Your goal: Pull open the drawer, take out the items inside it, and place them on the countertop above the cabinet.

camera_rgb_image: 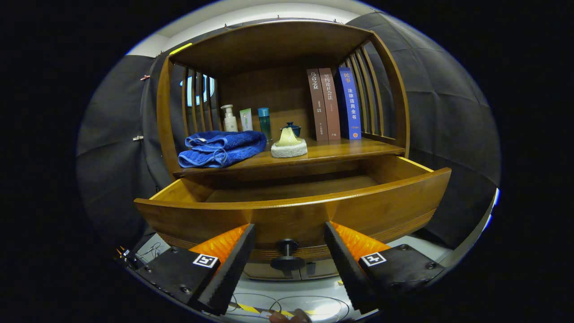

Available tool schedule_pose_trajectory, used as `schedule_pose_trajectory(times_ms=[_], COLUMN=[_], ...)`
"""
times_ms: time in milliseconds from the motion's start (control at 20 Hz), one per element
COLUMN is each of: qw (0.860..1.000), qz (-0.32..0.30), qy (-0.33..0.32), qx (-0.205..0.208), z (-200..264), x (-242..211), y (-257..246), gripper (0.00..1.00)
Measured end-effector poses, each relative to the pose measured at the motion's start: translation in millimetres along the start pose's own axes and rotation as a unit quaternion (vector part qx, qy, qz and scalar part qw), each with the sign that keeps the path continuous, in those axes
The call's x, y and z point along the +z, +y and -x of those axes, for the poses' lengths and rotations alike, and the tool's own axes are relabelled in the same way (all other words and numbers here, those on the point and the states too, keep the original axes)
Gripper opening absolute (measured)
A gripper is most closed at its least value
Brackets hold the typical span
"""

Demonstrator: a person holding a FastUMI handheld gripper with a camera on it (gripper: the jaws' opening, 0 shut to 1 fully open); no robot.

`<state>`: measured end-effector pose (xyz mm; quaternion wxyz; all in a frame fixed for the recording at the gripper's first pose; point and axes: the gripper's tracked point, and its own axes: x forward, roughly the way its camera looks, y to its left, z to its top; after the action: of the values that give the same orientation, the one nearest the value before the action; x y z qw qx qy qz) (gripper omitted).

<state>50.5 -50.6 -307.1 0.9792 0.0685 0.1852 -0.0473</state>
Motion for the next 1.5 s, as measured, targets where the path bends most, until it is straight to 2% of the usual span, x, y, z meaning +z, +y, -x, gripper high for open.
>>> schedule_pose_trajectory(times_ms=[550, 1050, 1500], qw=[1.000, 1.000, 1.000], qz=[-0.009, -0.013, -0.020], qy=[0.005, 0.007, 0.009], qx=[0.005, 0.005, 0.003], z=[-76.2, -100.2, -97.1], x=[20.5, 25.4, 24.0], y=[-0.9, -2.2, -2.3], gripper=[1.00, 0.99, 0.98])
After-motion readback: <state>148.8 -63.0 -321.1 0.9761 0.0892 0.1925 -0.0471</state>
